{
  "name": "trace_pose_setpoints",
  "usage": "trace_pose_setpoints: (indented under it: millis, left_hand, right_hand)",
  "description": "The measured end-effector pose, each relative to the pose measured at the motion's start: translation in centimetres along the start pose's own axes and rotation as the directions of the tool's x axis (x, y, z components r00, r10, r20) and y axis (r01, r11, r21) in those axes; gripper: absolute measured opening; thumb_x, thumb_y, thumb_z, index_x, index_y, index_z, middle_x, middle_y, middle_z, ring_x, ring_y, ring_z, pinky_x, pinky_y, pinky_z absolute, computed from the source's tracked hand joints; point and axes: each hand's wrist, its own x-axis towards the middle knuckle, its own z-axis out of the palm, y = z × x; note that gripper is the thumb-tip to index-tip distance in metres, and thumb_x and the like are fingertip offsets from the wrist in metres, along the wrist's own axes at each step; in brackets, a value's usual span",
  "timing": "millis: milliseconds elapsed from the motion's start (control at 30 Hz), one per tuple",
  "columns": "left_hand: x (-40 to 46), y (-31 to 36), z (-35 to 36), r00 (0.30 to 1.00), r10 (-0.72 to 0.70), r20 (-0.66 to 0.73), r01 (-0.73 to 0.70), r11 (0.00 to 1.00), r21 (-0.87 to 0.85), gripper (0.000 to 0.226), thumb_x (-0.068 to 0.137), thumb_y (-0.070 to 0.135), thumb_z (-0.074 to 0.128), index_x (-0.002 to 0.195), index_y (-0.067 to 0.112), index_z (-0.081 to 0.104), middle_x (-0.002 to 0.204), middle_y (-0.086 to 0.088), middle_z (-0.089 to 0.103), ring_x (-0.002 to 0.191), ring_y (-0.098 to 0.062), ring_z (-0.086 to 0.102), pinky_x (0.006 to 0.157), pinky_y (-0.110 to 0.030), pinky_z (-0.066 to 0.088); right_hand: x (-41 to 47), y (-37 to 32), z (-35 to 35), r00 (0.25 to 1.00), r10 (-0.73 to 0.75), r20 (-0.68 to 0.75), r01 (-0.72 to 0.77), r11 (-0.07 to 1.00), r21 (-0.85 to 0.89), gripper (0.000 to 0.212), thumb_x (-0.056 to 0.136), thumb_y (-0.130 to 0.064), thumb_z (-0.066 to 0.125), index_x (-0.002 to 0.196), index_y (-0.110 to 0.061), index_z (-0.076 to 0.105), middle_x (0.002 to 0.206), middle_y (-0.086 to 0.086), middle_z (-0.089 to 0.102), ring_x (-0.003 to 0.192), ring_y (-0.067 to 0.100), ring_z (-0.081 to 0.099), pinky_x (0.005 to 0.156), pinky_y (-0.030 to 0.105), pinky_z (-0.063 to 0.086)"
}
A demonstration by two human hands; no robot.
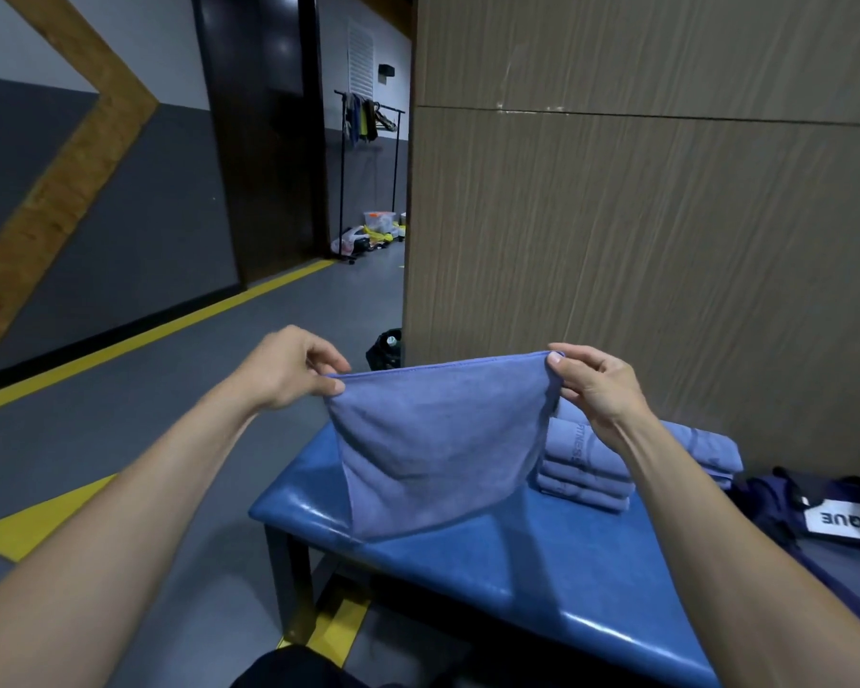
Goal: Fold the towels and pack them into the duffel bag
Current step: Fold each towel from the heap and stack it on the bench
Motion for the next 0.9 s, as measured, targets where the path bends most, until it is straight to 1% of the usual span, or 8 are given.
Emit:
trace_pose_setpoints:
  millis: [133,333,433,533,600,700,800,900]
  left_hand:
    - [0.1,0.2,0.5,0.998,0.029,-0.056,-0.022,0.992,0.125,0.019,0.073,0.01,0.086,0.075,0.027,0.077,0.07,0.007,0.073,0.07,-0.005,0.067,0.064,-0.017,0.048]
    - [0.2,-0.1,1.0,0.96,-0.013,-0.28,0.018,1.0,0.015,0.015,0.078,0.009,0.081,0.078,0.023,0.077,0.073,0.007,0.072,0.072,-0.007,0.066,0.061,-0.018,0.042]
    - [0.3,-0.1,1.6,0.936,0.012,-0.351,-0.016,1.0,-0.008,0.014,0.078,0.006,0.081,0.083,0.02,0.077,0.073,0.005,0.072,0.07,-0.007,0.065,0.063,-0.016,0.043]
    - [0.4,-0.1,1.7,0.935,-0.044,-0.352,-0.001,0.992,-0.127,0.019,0.077,0.006,0.085,0.089,0.019,0.078,0.076,0.004,0.073,0.068,-0.01,0.067,0.062,-0.004,0.044]
    - [0.4,-0.1,1.6,0.947,-0.065,-0.315,0.009,0.985,-0.174,0.021,0.075,0.005,0.086,0.088,0.02,0.078,0.077,0.003,0.074,0.069,-0.011,0.067,0.062,-0.002,0.045]
    - [0.2,-0.6,1.2,0.978,-0.071,-0.197,0.034,0.982,-0.186,0.024,0.075,0.005,0.086,0.087,0.024,0.079,0.079,0.002,0.075,0.072,-0.012,0.068,0.069,-0.014,0.05]
    - [-0.4,-1.2,0.4,0.995,-0.049,0.084,0.069,0.962,-0.266,0.021,0.081,0.0,0.08,0.089,0.019,0.08,0.086,-0.007,0.078,0.079,-0.016,0.069,0.075,-0.026,0.057]
    - [-1.5,-0.9,-0.5,0.931,0.02,0.365,0.191,0.824,-0.533,0.017,0.087,-0.007,0.069,0.1,0.002,0.075,0.091,-0.013,0.075,0.08,-0.015,0.069,0.072,-0.022,0.057]
  right_hand:
    - [0.1,0.0,0.1,0.999,-0.004,0.047,0.007,0.998,-0.056,0.013,0.088,-0.013,0.076,0.1,-0.018,0.077,0.089,-0.001,0.076,0.098,0.012,0.067,0.097,0.036,0.052]
    - [0.6,-0.4,-0.4,0.982,-0.084,0.17,0.13,0.951,-0.279,0.017,0.083,-0.004,0.079,0.098,-0.012,0.076,0.069,-0.003,0.072,0.071,0.006,0.063,0.077,0.023,0.05]
    - [1.0,-0.1,-0.5,0.98,-0.103,0.168,0.167,0.884,-0.437,0.016,0.079,-0.01,0.085,0.091,-0.019,0.079,0.078,0.009,0.075,0.076,0.013,0.064,0.08,0.035,0.052]
    - [1.3,0.1,-0.6,0.985,-0.134,0.109,0.17,0.872,-0.46,0.01,0.08,-0.013,0.085,0.085,-0.018,0.079,0.077,0.014,0.074,0.07,0.018,0.063,0.078,0.047,0.057]
    - [1.2,-0.1,-0.6,0.985,-0.147,0.09,0.172,0.883,-0.437,0.008,0.082,-0.011,0.083,0.084,-0.015,0.077,0.073,0.011,0.072,0.067,0.02,0.062,0.079,0.049,0.058]
    - [0.8,-0.5,-0.5,0.985,-0.146,0.096,0.173,0.889,-0.423,0.008,0.082,-0.012,0.083,0.083,-0.012,0.075,0.07,0.007,0.07,0.065,0.019,0.059,0.073,0.042,0.056]
    - [-0.3,-1.4,-0.7,0.982,-0.095,0.162,0.155,0.898,-0.411,0.009,0.084,-0.01,0.081,0.085,-0.006,0.073,0.072,0.01,0.067,0.068,0.02,0.057,0.062,0.029,0.053]
    - [-1.2,-2.1,-1.4,0.958,0.015,0.285,0.096,0.924,-0.371,0.009,0.087,-0.012,0.077,0.086,-0.007,0.07,0.076,0.012,0.062,0.071,0.019,0.055,0.056,0.023,0.048]
